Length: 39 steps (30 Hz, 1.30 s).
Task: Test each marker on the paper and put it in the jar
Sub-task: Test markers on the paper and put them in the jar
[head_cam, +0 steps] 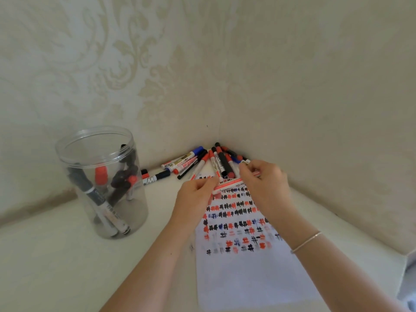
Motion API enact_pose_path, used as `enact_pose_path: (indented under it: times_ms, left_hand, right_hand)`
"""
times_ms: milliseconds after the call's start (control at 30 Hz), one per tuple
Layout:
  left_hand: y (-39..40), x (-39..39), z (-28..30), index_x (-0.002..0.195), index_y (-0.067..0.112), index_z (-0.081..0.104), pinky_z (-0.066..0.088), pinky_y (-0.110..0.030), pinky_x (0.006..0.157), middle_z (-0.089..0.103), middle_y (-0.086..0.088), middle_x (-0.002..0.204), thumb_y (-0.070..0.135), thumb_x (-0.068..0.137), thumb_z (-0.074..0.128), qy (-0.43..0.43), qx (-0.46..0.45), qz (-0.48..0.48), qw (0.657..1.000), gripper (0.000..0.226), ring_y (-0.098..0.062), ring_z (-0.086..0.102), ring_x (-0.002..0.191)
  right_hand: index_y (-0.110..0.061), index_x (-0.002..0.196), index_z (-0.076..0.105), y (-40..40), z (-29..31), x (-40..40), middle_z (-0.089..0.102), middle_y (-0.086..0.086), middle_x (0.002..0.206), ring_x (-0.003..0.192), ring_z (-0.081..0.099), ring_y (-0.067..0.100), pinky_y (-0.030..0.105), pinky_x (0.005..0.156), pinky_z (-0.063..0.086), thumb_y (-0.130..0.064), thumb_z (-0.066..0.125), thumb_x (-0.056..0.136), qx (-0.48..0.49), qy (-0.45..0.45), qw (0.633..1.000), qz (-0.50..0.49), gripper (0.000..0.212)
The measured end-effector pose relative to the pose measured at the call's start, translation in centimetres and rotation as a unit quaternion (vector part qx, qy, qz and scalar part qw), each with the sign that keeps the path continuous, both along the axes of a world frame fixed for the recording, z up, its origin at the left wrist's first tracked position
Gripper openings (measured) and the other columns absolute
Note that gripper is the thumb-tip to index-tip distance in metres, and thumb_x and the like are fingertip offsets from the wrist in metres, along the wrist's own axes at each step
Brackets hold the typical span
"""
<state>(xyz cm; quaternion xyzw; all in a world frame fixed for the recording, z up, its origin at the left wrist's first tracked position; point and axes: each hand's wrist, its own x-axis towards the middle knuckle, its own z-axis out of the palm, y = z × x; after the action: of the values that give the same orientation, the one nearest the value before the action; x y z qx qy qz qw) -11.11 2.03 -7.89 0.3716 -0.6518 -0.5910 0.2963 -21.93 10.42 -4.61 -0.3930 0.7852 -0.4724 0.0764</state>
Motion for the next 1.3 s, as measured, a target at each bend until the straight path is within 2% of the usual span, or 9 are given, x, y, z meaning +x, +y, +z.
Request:
enact_pose_path:
  times_ms: [333, 467, 633, 733, 833, 900, 967, 1133, 1300]
  left_hand:
    - [0.8, 0.4, 0.2, 0.07, 0.006, 0.063, 0.036, -0.01, 0.039, 0.06, -0.003, 0.057, 0.023, 0.095, 0.054, -0.031, -0.146, 0.098, 0.984, 0.031, -0.001, 0.052, 0.042]
    - [1.6, 0.7, 2.5, 0.093, 0.022, 0.051, 0.051, -0.021, 0.051, 0.063, -0.002, 0.068, 0.029, 0.092, 0.06, 0.092, -0.174, 0.095, 0.976, 0.011, -0.009, 0.064, 0.056]
    - [2.4, 1.2, 6.8, 0.103, 0.019, 0.045, 0.056, -0.029, 0.07, 0.067, -0.001, 0.071, 0.014, 0.084, 0.072, 0.296, -0.171, 0.138, 0.93, 0.033, -0.02, 0.068, 0.069]
    - [1.4, 3.3, 10.0, 0.103, 0.02, 0.042, 0.049, -0.021, 0.069, 0.07, 0.002, 0.074, 0.019, 0.082, 0.074, 0.297, -0.328, 0.232, 0.866, 0.038, -0.015, 0.067, 0.069]
    - [-1.1, 6.5, 12.9, 0.103, 0.019, 0.045, 0.047, -0.019, 0.069, 0.069, 0.007, 0.08, 0.028, 0.09, 0.065, 0.265, -0.439, 0.316, 0.798, 0.026, -0.011, 0.067, 0.073]
    - [-2.7, 8.4, 14.0, 0.113, 0.014, 0.048, 0.046, -0.018, 0.068, 0.071, 0.002, 0.085, 0.031, 0.093, 0.059, 0.22, -0.472, 0.352, 0.778, 0.028, -0.01, 0.067, 0.075]
    - [-3.9, 9.4, 14.0, 0.122, 0.015, 0.049, 0.048, -0.02, 0.07, 0.07, 0.004, 0.089, 0.032, 0.094, 0.056, 0.153, -0.491, 0.37, 0.774, 0.034, -0.008, 0.064, 0.074]
    - [-5.4, 9.7, 12.1, 0.117, 0.025, 0.052, 0.054, -0.044, 0.073, 0.069, 0.002, 0.086, 0.033, 0.095, 0.055, -0.068, -0.509, 0.317, 0.798, 0.024, -0.029, 0.066, 0.072]
    - [-5.9, 9.6, 11.9, 0.109, 0.028, 0.05, 0.052, -0.045, 0.072, 0.07, 0.0, 0.086, 0.031, 0.093, 0.055, -0.197, -0.487, 0.264, 0.809, 0.016, -0.031, 0.065, 0.076]
  right_hand:
    - [-0.014, 0.054, 0.042, 0.0, -0.8, 1.4, 0.04, -0.016, 0.031, 0.031, 0.026, 0.004, 0.013, 0.034, 0.023, -0.011, 0.049, 0.093, -0.033, -0.119, 0.992, -0.009, 0.04]
    - [-0.017, 0.048, 0.04, 0.2, -0.1, 0.8, 0.032, -0.01, 0.036, 0.036, 0.022, 0.009, 0.022, 0.041, 0.02, -0.007, 0.048, 0.092, -0.131, -0.288, 0.948, -0.019, 0.046]
    - [-0.011, 0.061, 0.046, -1.8, 1.1, 2.2, 0.027, -0.005, 0.041, 0.036, 0.023, 0.013, 0.023, 0.039, 0.022, -0.02, 0.047, 0.097, -0.212, -0.39, 0.894, 0.064, 0.037]
    - [0.0, 0.082, 0.065, -3.7, 1.7, 2.8, 0.047, 0.001, 0.046, 0.045, 0.048, 0.018, 0.027, 0.047, 0.047, -0.037, 0.045, 0.098, -0.099, -0.301, 0.941, 0.122, 0.045]
    - [-0.01, 0.115, 0.059, -6.2, 0.7, 1.2, 0.06, 0.006, 0.087, 0.072, 0.053, 0.016, 0.024, 0.062, 0.049, -0.027, 0.043, 0.099, 0.04, -0.001, 0.995, 0.088, 0.028]
    - [-0.022, 0.137, 0.041, -7.8, -0.7, 0.0, 0.047, 0.007, 0.13, 0.108, 0.051, 0.021, 0.033, 0.088, 0.047, -0.013, 0.047, 0.095, 0.161, 0.201, 0.962, 0.092, 0.044]
    - [-0.025, 0.146, 0.027, -9.1, -1.9, -0.6, 0.028, 0.012, 0.147, 0.129, 0.036, 0.03, 0.039, 0.104, 0.037, -0.008, 0.051, 0.091, 0.247, 0.3, 0.914, 0.116, 0.063]
    - [-0.014, 0.136, 0.044, -11.5, -4.0, 0.2, 0.038, 0.013, 0.139, 0.128, 0.037, 0.031, 0.043, 0.108, 0.033, -0.009, 0.05, 0.092, 0.299, 0.468, 0.816, 0.162, 0.044]
    - [-0.008, 0.128, 0.049, -12.6, -4.7, 0.6, 0.049, 0.013, 0.132, 0.118, 0.048, 0.03, 0.043, 0.104, 0.036, -0.008, 0.048, 0.094, 0.281, 0.549, 0.766, 0.179, 0.034]
